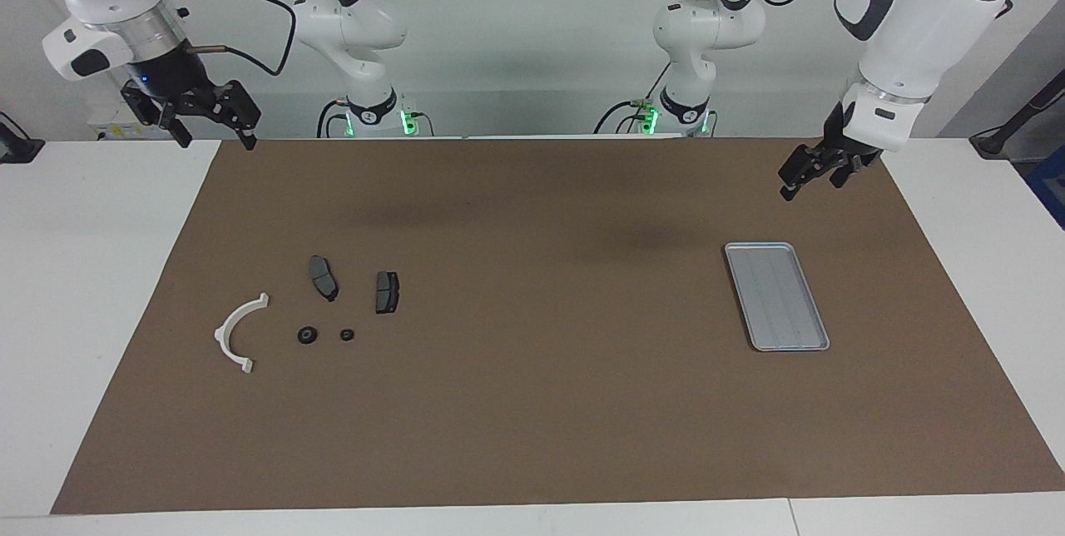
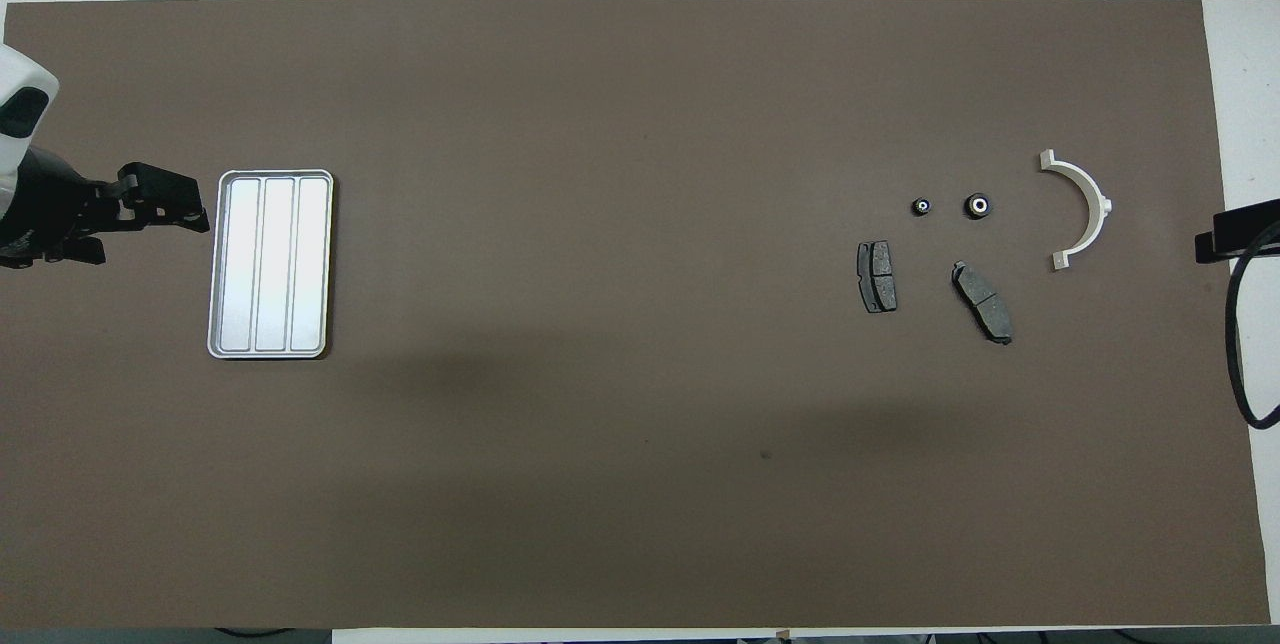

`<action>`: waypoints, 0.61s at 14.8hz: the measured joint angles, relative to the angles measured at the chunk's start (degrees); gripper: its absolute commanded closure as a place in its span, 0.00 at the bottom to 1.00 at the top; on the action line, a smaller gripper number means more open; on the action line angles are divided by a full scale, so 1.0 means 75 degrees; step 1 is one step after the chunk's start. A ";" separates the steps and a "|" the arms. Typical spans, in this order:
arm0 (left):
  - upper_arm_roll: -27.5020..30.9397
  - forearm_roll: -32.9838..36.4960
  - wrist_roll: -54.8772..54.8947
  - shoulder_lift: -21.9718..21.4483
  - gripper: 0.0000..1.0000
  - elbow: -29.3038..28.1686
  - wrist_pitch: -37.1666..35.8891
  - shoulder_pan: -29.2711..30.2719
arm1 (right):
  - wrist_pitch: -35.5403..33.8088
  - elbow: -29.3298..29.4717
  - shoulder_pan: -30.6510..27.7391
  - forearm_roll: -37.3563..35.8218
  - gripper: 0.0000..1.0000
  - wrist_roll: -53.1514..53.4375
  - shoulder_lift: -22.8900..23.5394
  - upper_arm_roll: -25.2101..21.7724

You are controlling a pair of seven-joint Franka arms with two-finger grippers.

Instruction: Pick bearing gear from pile to tray

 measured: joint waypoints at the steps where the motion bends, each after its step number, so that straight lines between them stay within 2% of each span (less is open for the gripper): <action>1: 0.0000 0.0000 0.0000 0.0000 0.00 0.0000 0.0000 0.0000 | 0.0000 0.0000 0.0000 0.0000 0.00 0.0000 0.0000 0.0000; 5: 0.0000 0.0000 0.0000 0.0000 0.00 0.0000 0.0000 0.0000 | 0.0015 -0.0003 0.0000 0.0000 0.00 0.0000 0.0000 -0.0015; 9: 0.0000 0.0000 0.0000 0.0000 0.00 0.0000 0.0000 0.0000 | 0.0750 -0.0101 0.0000 0.0000 0.00 0.0000 0.0118 -0.0052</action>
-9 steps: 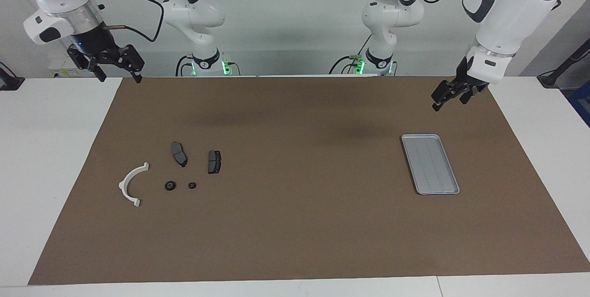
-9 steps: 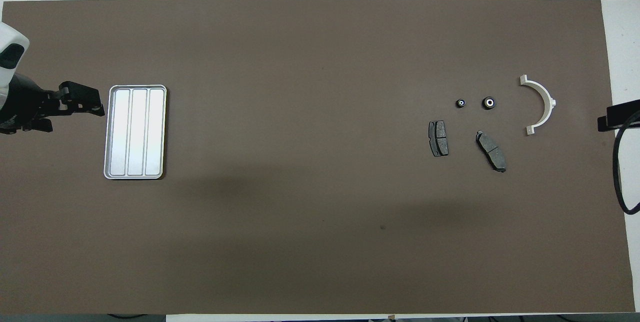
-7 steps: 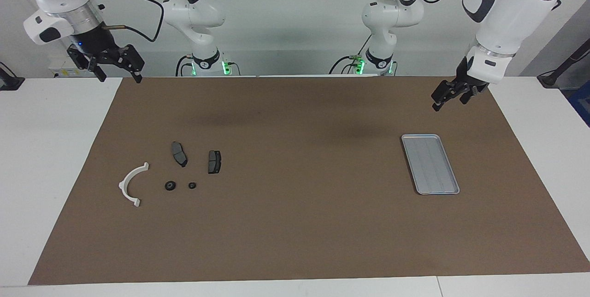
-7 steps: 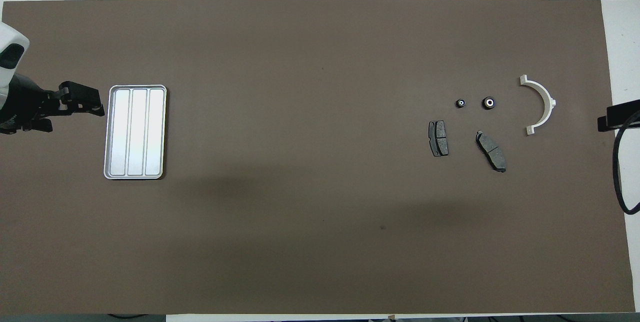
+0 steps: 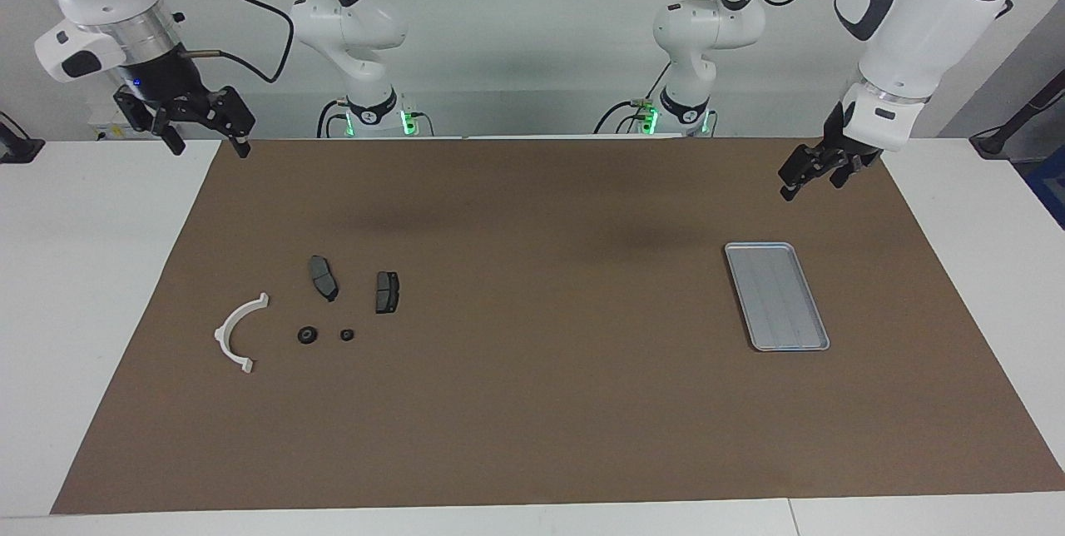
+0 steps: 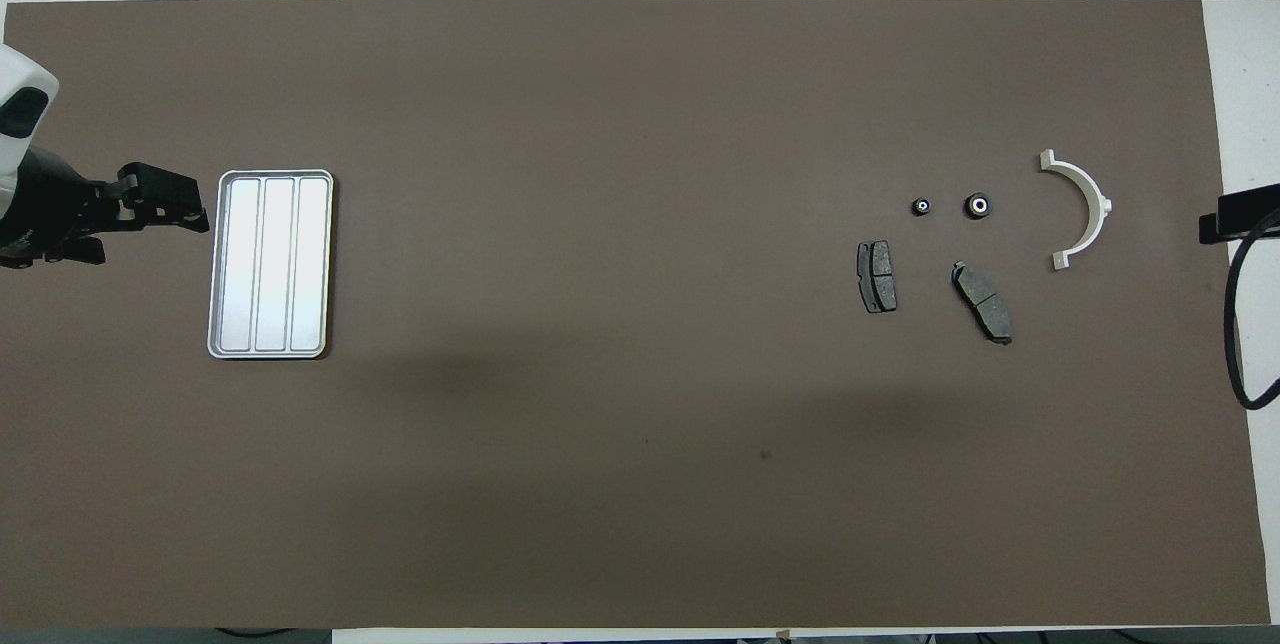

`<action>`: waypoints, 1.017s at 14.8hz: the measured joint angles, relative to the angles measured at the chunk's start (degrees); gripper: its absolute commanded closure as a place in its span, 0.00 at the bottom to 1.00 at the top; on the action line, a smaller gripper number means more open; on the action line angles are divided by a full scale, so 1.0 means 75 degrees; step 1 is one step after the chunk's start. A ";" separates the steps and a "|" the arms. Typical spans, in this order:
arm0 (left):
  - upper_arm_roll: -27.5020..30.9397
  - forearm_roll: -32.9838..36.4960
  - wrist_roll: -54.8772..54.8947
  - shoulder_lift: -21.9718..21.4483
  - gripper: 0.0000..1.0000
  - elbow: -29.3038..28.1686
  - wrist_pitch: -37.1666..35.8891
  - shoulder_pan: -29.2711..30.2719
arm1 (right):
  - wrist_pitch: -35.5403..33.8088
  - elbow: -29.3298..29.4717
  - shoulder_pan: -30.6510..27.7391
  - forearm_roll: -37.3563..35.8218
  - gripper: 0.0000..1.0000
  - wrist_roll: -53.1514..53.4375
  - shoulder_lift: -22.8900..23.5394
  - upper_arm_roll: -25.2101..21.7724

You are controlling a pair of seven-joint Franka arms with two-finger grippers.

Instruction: Pick bearing gear from pile to tray

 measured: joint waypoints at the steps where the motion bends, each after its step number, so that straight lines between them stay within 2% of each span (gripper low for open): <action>1: 0.0000 0.0000 0.0000 0.0000 0.00 0.0000 0.0000 0.0000 | 0.0262 -0.0016 0.0000 0.0000 0.00 0.0000 0.0125 -0.0003; 7: 0.0000 0.0000 0.0000 0.0000 0.00 0.0000 0.0000 0.0000 | 0.1765 0.0196 0.0073 0.0002 0.00 0.0000 0.1196 -0.0020; 15: 0.0000 0.0000 0.0000 0.0000 0.00 0.0000 0.0000 0.0000 | 0.2416 0.0175 0.0377 0.0009 0.01 0.0008 0.2651 -0.0024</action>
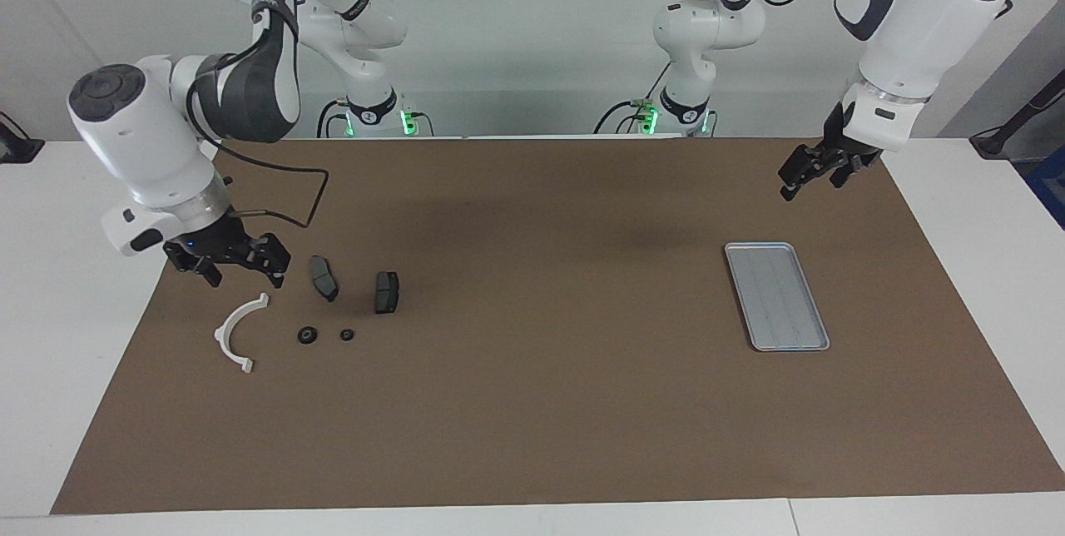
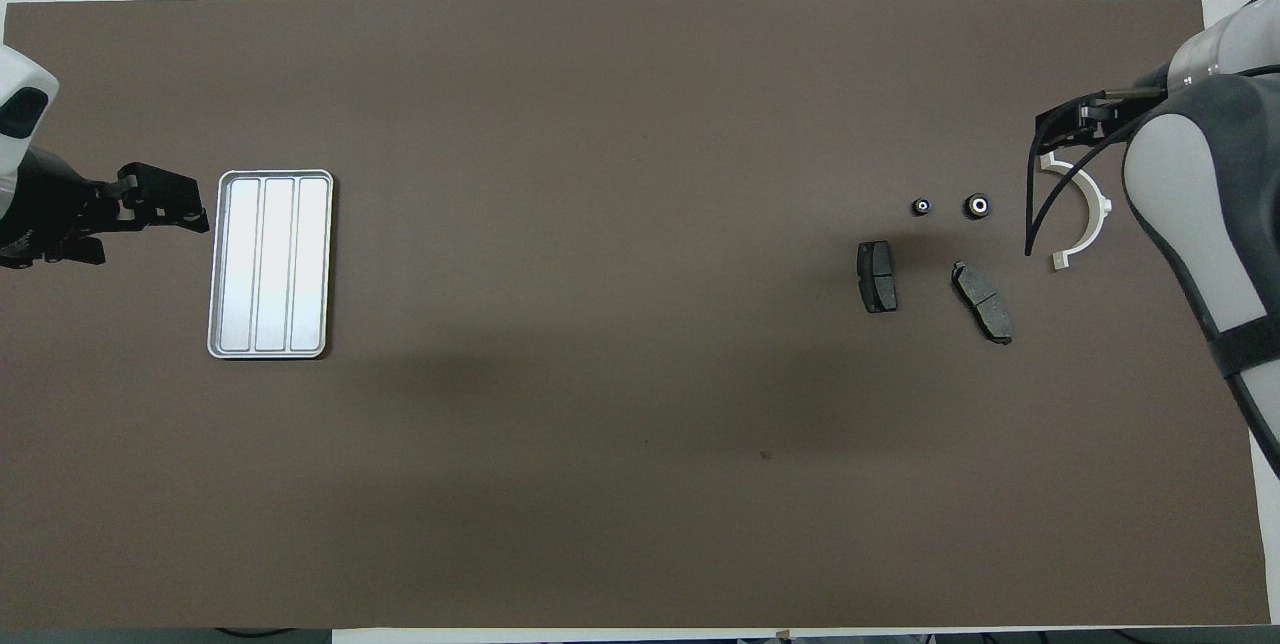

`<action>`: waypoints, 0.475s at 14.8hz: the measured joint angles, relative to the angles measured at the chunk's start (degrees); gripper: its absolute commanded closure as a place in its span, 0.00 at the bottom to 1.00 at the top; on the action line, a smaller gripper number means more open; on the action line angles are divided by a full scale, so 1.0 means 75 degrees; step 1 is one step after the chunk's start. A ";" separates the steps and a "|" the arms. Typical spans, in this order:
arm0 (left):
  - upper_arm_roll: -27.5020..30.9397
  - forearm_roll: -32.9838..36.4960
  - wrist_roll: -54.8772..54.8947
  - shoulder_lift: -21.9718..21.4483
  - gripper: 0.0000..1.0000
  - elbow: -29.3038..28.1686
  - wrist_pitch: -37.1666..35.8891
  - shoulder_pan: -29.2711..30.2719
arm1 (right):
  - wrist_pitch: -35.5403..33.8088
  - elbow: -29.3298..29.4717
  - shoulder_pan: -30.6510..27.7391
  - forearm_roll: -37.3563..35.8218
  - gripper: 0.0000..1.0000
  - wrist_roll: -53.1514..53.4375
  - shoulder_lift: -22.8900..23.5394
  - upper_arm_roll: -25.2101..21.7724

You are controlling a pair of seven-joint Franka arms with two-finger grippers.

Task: Pick bearing gear from pile to tray
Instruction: 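Reach the right gripper down to a black bearing gear in the pile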

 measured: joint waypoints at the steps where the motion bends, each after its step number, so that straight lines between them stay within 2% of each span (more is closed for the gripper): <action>1: 0.0000 0.0000 0.0000 0.0000 0.00 0.0000 0.0000 0.0000 | 0.0170 -0.0071 0.0000 0.0000 0.01 0.0000 0.0109 -0.0005; 7: 0.0000 0.0000 0.0000 0.0000 0.00 0.0000 0.0000 0.0000 | 0.1076 -0.0234 -0.0001 0.0000 0.04 0.0001 0.0731 -0.0038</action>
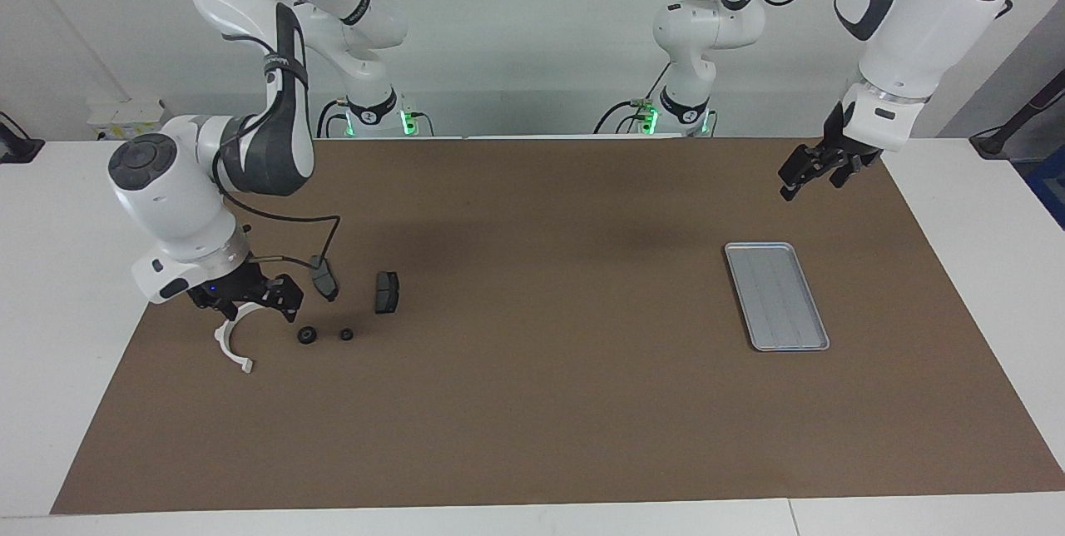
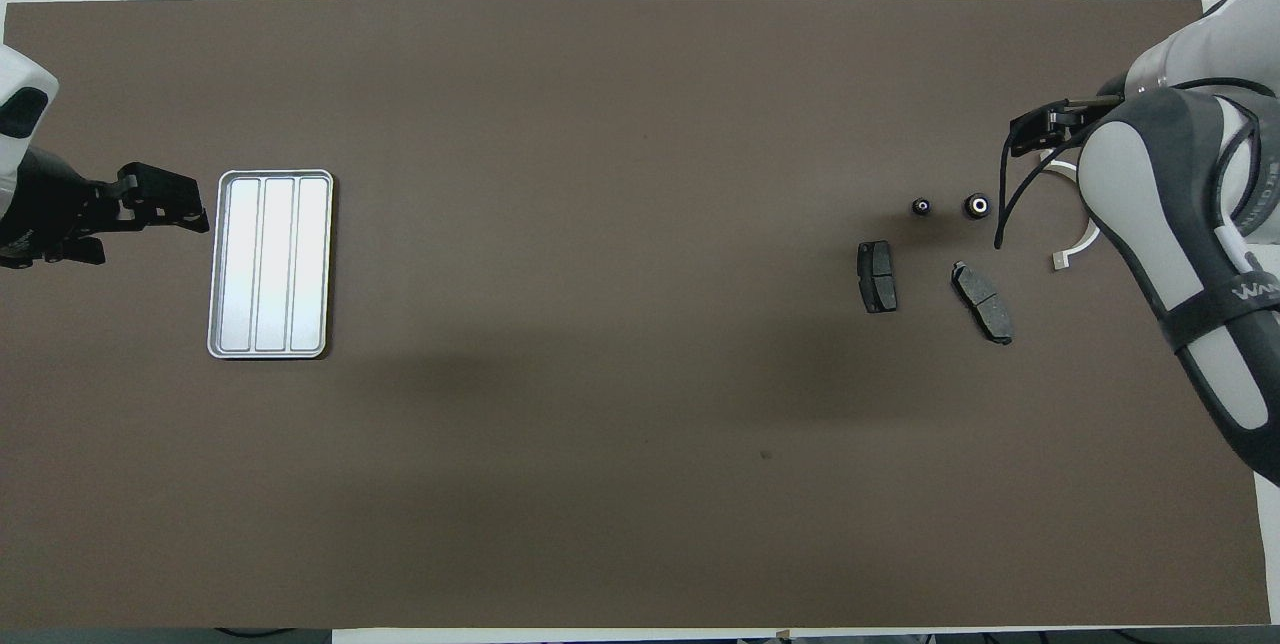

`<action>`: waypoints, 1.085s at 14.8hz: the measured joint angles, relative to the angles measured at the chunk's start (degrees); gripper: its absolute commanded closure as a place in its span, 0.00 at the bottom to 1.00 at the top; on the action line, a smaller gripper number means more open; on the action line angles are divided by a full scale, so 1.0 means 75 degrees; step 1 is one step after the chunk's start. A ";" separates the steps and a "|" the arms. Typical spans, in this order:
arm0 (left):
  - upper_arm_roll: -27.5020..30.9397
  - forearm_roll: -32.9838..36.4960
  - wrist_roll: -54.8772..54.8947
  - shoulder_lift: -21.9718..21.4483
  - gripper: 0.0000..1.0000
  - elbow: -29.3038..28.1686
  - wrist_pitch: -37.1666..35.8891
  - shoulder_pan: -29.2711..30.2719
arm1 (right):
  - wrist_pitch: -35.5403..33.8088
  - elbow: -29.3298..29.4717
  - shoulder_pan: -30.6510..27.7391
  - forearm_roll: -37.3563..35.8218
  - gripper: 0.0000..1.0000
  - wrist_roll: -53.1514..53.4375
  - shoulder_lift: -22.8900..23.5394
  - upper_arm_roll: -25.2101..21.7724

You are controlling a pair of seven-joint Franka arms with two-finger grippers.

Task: Pick bearing gear from pile to tray
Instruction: 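Reach the right gripper down to a black bearing gear in the pile, then close the right gripper on the black bearing gear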

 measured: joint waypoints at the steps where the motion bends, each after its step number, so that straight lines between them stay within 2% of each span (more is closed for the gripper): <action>1: 0.0000 0.0000 0.0000 0.0000 0.00 0.0000 0.0000 0.0000 | 0.0096 -0.0009 0.0001 0.0000 0.04 0.0000 0.0107 0.0000; 8: 0.0000 0.0000 0.0000 0.0000 0.00 0.0000 0.0000 0.0000 | 0.0308 -0.0019 0.0049 0.0001 0.05 0.0164 0.0739 0.0064; 16: 0.0000 0.0000 0.0000 0.0000 0.00 0.0000 0.0000 0.0000 | 0.0146 -0.0025 0.0204 0.0001 0.08 0.0182 0.0909 0.0175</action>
